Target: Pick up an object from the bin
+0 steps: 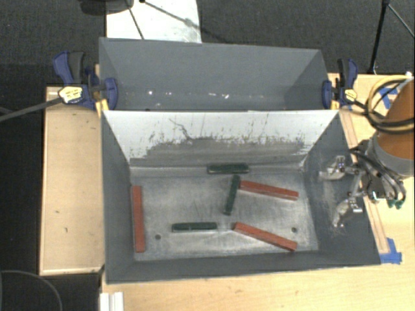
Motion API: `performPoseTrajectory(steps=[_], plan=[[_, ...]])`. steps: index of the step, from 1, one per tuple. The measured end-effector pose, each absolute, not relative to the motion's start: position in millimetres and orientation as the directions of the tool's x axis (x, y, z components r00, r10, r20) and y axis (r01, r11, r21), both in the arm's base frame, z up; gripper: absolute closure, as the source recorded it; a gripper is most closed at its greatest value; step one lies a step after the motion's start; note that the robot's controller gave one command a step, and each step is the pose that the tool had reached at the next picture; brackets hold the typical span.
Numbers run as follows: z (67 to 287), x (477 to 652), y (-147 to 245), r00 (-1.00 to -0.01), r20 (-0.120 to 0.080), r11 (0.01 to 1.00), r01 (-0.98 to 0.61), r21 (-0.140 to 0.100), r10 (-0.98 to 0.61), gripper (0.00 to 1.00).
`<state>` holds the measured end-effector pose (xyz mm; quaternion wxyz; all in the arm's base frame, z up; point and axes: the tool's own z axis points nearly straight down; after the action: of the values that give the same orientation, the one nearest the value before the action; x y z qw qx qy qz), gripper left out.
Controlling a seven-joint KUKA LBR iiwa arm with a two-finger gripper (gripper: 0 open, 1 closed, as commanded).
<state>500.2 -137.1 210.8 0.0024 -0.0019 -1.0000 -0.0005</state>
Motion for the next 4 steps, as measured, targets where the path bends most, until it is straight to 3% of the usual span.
performPoseTrajectory(steps=[1,2,3,4], plan=[[215,502.1,-136,-1.000,-0.003,1.000,-0.002,0.000,-0.002,0.00],[141,530.0,-96,-0.998,-0.008,0.998,0.070,0.000,0.070,0.00],[139,560.2,-65,-1.000,0.002,1.000,0.018,0.000,0.018,0.00],[127,569.1,-53,-0.963,-0.004,0.963,0.268,0.001,0.268,0.00]])
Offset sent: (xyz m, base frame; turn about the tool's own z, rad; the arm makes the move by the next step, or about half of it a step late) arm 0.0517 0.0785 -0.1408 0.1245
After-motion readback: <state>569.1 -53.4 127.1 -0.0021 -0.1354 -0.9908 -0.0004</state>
